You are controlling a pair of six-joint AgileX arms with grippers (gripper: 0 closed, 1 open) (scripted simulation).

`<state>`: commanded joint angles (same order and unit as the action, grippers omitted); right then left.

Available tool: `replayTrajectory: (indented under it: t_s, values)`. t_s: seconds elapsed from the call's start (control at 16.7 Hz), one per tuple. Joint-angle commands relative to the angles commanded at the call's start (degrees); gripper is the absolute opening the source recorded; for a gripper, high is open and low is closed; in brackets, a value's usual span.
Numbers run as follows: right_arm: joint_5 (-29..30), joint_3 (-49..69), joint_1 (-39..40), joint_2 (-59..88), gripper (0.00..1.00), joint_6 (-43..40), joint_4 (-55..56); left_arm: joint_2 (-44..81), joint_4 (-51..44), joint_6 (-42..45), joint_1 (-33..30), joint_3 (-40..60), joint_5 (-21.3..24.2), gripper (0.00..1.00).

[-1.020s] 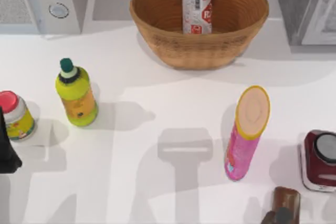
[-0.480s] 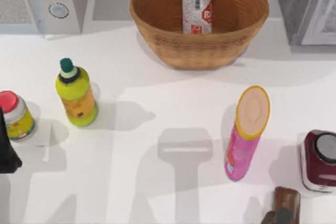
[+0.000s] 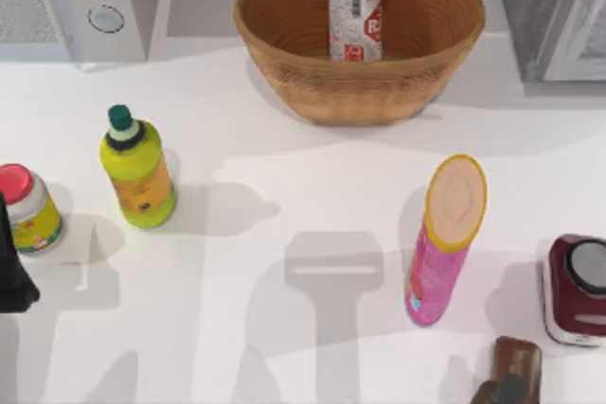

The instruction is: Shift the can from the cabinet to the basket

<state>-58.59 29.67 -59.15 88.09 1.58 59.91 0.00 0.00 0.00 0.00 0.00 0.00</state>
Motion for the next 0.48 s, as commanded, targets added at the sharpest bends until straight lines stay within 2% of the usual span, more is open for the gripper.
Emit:
replayTrajectory:
  t_s: [0.18,0.48]
  values:
    - [-0.69,10.96,-0.69,-0.88,1.0,-0.07,-12.13,0.0,0.0,0.0,0.0,0.0,0.0,1.0]
    - [-1.25,33.48,-1.3,-3.85,1.0,-0.13,-38.73,0.0,0.0,0.0,0.0,0.0,0.0,1.0]
